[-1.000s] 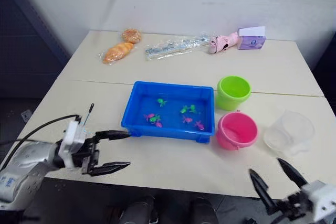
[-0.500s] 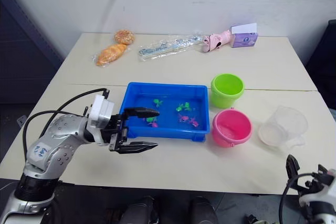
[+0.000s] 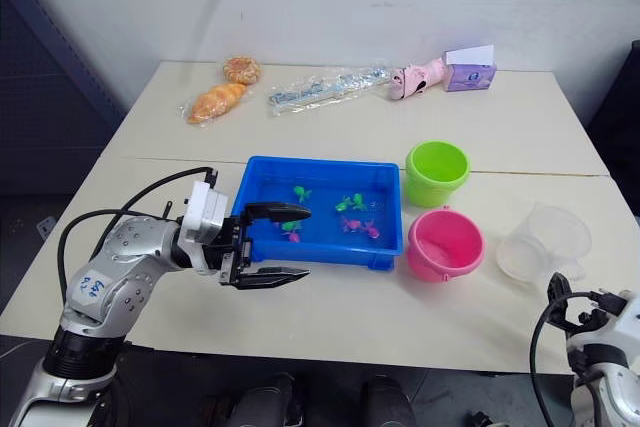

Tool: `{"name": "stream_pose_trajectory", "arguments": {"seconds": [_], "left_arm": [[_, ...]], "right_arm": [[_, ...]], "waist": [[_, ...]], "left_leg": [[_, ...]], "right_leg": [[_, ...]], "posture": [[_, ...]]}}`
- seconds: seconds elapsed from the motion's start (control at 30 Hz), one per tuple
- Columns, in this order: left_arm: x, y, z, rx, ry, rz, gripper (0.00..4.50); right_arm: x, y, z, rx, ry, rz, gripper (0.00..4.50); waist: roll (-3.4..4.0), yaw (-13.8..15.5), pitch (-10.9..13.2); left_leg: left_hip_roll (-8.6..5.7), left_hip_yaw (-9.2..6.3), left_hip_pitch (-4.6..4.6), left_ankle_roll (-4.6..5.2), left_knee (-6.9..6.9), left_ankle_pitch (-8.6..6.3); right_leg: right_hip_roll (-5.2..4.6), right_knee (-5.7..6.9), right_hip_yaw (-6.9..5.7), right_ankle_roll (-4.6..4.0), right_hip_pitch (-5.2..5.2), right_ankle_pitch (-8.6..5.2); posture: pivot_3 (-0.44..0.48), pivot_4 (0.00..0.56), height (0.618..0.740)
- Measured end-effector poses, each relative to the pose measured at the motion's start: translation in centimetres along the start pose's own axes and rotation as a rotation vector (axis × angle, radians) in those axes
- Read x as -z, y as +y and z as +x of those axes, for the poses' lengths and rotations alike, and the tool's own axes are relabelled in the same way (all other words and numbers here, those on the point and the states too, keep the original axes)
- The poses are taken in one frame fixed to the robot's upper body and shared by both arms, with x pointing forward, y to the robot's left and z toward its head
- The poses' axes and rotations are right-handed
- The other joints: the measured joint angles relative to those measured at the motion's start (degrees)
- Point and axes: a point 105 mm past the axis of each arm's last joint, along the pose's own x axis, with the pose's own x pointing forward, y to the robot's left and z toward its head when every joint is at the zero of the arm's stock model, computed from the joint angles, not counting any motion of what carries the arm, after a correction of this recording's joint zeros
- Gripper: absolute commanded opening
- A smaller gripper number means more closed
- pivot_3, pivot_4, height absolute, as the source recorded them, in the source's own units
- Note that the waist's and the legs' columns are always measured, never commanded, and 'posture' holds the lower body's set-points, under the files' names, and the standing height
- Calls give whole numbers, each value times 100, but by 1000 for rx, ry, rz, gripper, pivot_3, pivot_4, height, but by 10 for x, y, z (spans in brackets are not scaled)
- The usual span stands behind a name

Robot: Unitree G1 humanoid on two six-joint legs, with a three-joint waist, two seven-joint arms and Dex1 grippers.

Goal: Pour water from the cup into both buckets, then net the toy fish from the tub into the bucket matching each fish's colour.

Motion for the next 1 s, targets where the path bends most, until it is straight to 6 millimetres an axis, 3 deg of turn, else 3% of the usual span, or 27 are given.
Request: {"name": "stream_pose_trajectory", "arguments": {"seconds": [0.23,0.77,0.87,1.0], "left_arm": [[2,1,-1,2,13,2,4451],[3,10,5,-3,2,37,4451],[3,11,5,-9,7,44,4500],[3,11,5,-10,10,54,4500]], "right_arm": [[8,-9,11,81,28,-9,4500],[8,2,46,133,4,90,4500],[9,4,51,124,-3,107,3617],[6,8,56,97,-32,119,1564]], "waist": [[0,-10,0],[0,-27,0],[0,-29,0],[0,-24,0]], "left_leg": [[0,0,0,-3,-1,1],[0,4,1,-5,1,4],[0,3,1,-6,1,4],[0,3,1,-5,1,4]], "right_leg": [[0,2,0,0,-1,0],[2,13,3,2,-3,-1],[3,13,3,2,-4,-1],[3,14,3,2,-4,-1]], "posture": [[0,150,740],[0,150,740],[0,150,740],[0,150,740]]}}
